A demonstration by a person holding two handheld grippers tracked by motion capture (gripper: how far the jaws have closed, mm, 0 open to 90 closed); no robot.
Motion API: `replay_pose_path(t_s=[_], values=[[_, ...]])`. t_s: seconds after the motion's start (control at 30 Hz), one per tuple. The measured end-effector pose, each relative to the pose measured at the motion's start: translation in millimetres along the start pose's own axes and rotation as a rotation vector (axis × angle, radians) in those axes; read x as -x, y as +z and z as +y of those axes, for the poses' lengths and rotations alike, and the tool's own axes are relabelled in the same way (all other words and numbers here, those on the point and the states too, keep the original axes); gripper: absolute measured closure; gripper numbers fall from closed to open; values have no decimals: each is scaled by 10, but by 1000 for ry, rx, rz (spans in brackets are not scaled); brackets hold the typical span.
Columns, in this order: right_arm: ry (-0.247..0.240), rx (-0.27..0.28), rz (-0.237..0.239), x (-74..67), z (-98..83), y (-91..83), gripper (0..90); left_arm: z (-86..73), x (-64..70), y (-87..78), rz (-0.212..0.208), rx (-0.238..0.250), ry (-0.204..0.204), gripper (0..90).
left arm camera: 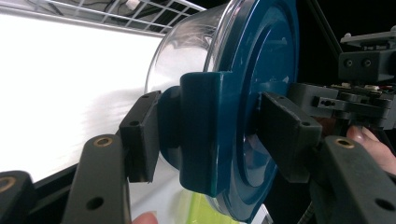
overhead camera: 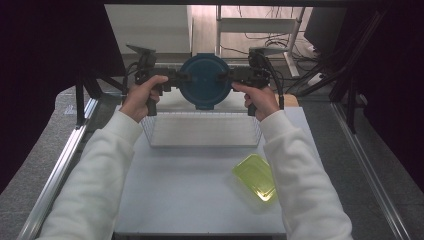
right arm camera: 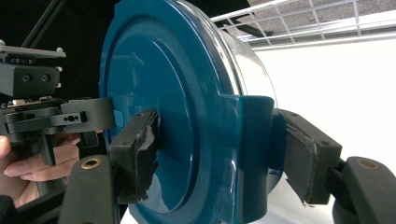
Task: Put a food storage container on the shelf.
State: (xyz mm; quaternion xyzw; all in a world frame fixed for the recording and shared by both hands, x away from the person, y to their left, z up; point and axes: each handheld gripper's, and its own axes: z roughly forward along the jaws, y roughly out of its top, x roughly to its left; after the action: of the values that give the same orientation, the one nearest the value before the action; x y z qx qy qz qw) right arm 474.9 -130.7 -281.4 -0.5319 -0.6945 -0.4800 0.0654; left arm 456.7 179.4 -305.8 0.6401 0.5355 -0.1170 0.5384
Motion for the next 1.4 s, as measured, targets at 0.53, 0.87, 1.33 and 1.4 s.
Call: replay_pose_path(t_s=[0.53,0.87,1.33,1.4], values=[[66,-8,-3,137,44,153,335,62,-167,100,9,7,-64,414],[151,-17,-11,252,135,268,315,127,-341,212,-24,7,-139,393],[146,35,-54,311,107,328,201,96,-450,288,-40,64,-128,237],[124,40,-90,274,98,309,173,81,-472,239,-46,102,-130,214]])
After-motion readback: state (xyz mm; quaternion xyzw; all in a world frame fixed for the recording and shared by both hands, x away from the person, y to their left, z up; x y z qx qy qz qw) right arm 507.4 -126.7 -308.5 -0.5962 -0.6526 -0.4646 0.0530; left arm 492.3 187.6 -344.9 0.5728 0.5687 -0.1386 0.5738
